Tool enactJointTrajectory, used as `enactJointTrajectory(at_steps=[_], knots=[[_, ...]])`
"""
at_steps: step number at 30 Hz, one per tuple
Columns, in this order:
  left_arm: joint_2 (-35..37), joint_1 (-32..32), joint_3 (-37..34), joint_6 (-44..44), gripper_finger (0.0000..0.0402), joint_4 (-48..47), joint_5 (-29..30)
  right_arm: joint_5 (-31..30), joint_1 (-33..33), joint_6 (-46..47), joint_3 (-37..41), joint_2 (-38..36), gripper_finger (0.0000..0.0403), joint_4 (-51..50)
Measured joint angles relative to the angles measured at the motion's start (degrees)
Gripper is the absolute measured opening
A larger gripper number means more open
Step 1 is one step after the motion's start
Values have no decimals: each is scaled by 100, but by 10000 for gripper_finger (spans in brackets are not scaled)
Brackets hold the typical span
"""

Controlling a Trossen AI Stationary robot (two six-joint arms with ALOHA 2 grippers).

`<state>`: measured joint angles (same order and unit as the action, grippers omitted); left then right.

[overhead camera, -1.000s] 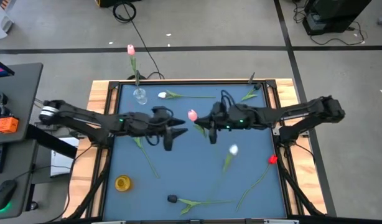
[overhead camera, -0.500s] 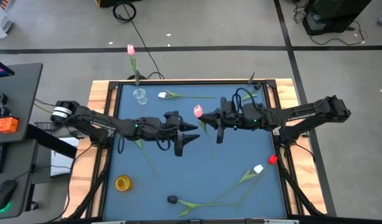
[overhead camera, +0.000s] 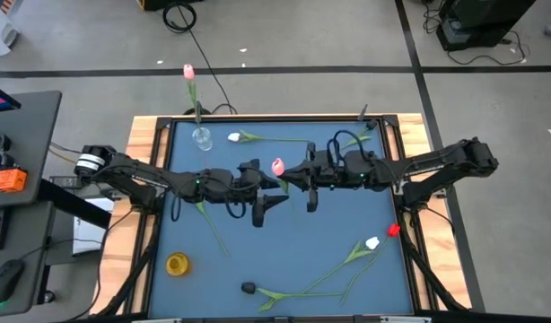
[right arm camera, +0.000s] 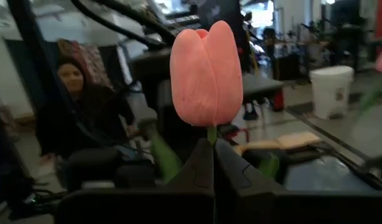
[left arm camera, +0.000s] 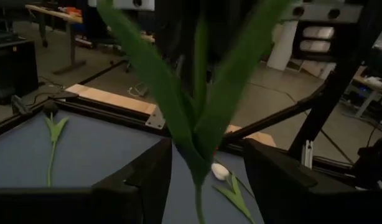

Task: Sort flowers into vase by color
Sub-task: Put the pink tulip into the transparent vase

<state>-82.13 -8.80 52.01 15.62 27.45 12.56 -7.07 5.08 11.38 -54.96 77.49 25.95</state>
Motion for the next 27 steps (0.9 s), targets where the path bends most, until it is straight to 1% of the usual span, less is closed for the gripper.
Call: enactJointTrajectory(at_steps=[5,8,11,15,17,18,23,27], knots=[[0,0,0,-220,203,44,-15,76,17,-2,0,138,0,100],[0,29,0,-298,187,0,-22,76,20,-2,0,160,0,151],[0,74,0,-299,149,-40,-27,76,2,-69,0,168,0,158],[34,164,0,-345,73,-135,-31,74,-61,-117,0,166,5,156],[123,215,0,-473,28,-312,-39,63,-85,-112,0,168,20,146],[202,248,0,-524,18,-467,-42,37,-110,-83,0,167,32,141],[892,602,-2,-624,13,-1533,-15,-403,-249,235,0,166,103,81],[1529,1072,-2,-927,9,-2526,-3,-749,-405,563,0,166,152,-19]])
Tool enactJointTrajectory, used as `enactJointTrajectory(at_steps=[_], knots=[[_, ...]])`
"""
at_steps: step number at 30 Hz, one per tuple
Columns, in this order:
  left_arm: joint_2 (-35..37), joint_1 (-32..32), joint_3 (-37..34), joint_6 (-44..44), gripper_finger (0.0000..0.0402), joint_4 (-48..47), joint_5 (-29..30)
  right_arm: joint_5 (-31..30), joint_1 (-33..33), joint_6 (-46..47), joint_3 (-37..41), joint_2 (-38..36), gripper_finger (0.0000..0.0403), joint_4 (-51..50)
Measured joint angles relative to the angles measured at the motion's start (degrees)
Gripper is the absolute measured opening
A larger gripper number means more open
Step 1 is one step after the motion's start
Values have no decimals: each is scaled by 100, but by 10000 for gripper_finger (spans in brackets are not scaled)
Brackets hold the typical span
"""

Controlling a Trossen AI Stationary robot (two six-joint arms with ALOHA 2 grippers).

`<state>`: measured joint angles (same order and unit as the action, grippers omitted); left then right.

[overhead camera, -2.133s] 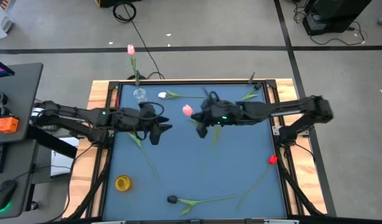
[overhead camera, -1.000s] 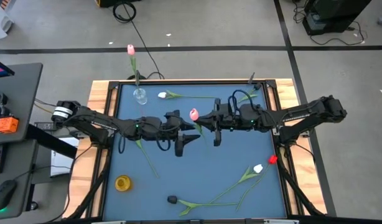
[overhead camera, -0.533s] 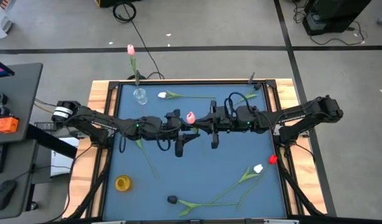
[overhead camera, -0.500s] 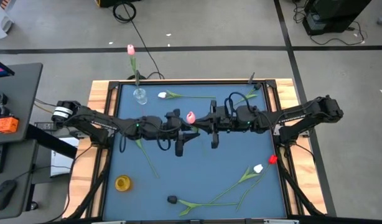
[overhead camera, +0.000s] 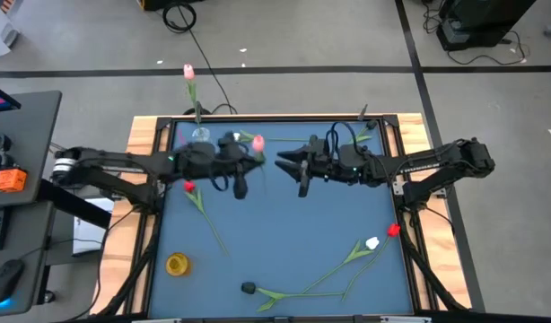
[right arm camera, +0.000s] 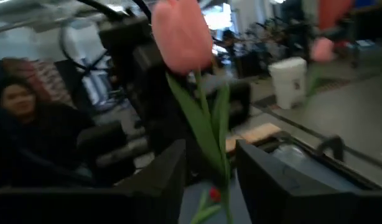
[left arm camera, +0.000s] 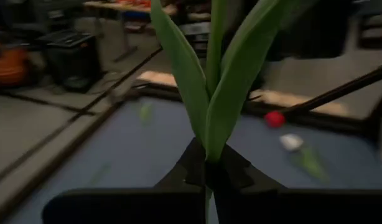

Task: Sort flowers into vase by color
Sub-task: Put the pink tulip into the transparent vase

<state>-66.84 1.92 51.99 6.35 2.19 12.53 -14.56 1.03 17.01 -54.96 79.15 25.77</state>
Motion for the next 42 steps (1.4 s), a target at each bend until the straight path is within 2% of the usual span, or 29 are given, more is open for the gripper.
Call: enactJointTrajectory(at_steps=[4,7,11,16,21,26,33,39,42], knots=[[593,708,0,-377,9,-825,-55,-367,-216,193,0,0,174,-223],[1026,1436,-2,-451,8,-1261,-357,-631,-406,433,0,-2,174,-408],[1539,2557,0,-860,8,-1634,-1085,-676,-643,740,0,-2,172,-654],[1955,4021,-2,-1211,8,-2058,-2308,-730,-854,948,0,-2,172,-1053],[2085,5044,-2,-1364,8,-2253,-3186,-752,-917,1026,0,-2,171,-1188],[2121,5596,0,-1355,8,-2207,-3491,-800,-934,1090,0,-2,171,-1318],[2104,5935,-6,-1426,8,-2292,-3689,-812,-1024,1133,0,-2,171,-1313],[2426,6144,-755,-1464,8,-2078,-3904,-805,-1056,1133,0,-2,171,-1311],[2693,6204,-1093,-1373,8,-1513,-3869,-788,-1069,1133,0,-2,171,-1312]])
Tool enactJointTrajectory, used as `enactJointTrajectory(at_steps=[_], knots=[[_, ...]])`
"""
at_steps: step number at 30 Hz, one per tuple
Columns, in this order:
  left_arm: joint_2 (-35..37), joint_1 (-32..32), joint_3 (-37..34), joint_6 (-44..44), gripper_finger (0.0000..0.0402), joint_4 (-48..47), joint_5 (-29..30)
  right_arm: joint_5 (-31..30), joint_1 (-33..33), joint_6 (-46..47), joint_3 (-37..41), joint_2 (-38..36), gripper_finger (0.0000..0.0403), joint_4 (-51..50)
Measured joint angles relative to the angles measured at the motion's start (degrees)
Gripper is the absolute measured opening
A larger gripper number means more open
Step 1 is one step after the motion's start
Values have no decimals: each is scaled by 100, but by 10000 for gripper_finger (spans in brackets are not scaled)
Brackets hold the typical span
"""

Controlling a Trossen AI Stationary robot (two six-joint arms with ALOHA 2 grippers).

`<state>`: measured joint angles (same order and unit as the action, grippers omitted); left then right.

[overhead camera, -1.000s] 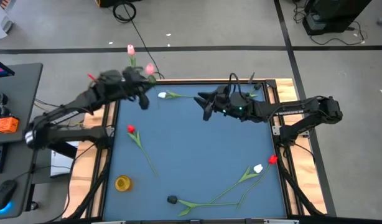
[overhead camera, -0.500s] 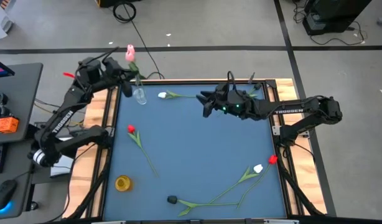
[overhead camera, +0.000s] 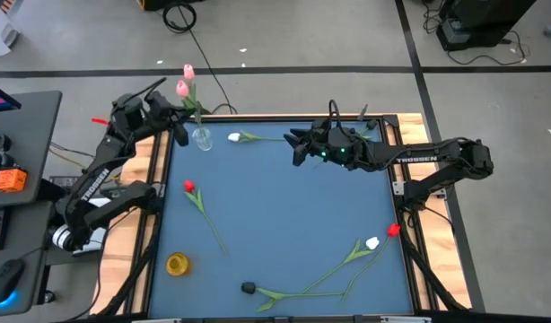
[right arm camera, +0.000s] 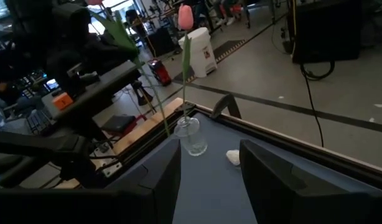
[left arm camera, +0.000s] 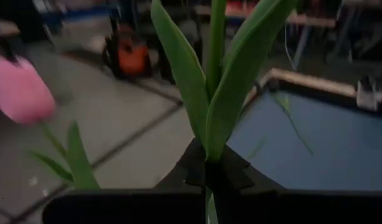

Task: Sort flowers into vase by color
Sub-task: Put the pink tulip into the transparent vase

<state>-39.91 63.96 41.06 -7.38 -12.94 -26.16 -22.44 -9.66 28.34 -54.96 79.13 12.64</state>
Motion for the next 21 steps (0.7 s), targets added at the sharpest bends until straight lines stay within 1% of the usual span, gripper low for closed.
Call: enactJointTrajectory(at_steps=[4,9,11,14,21], knots=[[132,272,-384,166,8,648,151,129,-65,2,0,0,171,-1],[134,559,-456,176,7,892,250,158,-152,3,0,0,171,4],[134,619,-311,151,7,939,252,247,-191,4,0,0,171,6],[141,658,-154,-106,7,978,250,330,-252,42,0,0,171,4],[-1,770,-153,-134,7,616,252,475,-402,41,0,0,171,4]])
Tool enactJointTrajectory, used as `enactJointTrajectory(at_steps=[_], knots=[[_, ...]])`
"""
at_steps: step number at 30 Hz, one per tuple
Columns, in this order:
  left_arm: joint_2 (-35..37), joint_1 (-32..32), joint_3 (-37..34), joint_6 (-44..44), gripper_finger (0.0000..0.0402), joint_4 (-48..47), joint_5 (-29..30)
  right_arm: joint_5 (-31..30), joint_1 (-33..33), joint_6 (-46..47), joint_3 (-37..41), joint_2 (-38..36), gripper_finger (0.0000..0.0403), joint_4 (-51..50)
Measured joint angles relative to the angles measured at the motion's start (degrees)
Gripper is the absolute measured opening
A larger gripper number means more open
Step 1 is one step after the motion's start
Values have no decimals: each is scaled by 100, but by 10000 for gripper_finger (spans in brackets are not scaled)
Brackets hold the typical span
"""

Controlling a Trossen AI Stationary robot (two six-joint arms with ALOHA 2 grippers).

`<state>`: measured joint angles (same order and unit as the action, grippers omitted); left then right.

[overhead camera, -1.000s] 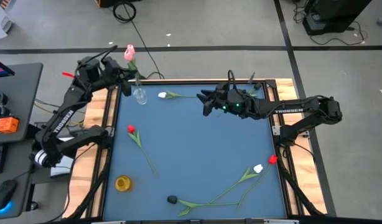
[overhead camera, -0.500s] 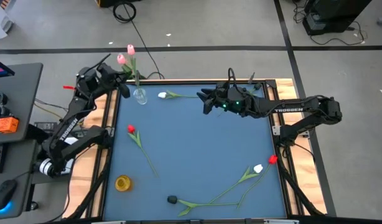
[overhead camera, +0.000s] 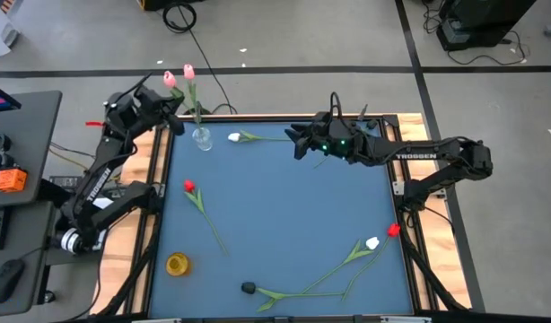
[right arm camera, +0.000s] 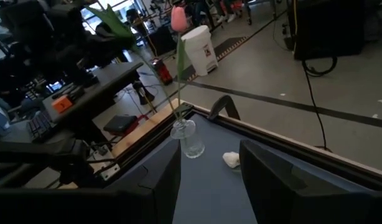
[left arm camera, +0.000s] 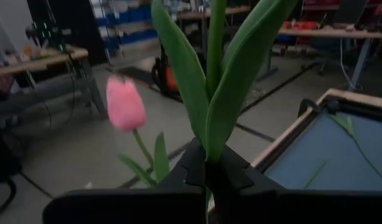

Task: Sort flowers into vase by color
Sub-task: Put the pink tulip into the transparent vase

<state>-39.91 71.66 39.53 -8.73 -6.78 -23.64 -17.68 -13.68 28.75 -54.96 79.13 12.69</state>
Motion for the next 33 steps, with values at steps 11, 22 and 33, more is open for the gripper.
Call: enactJointTrajectory(at_steps=[11,22,33], knots=[[-302,2,0,-94,9,-202,0,248,-82,21,-2,0,171,-35],[-335,-125,2,1037,103,-665,444,672,-4,2420,-7,0,171,-1671],[-509,-264,2,1808,191,-1370,590,1216,-374,2587,-7,-2,171,-2346]])
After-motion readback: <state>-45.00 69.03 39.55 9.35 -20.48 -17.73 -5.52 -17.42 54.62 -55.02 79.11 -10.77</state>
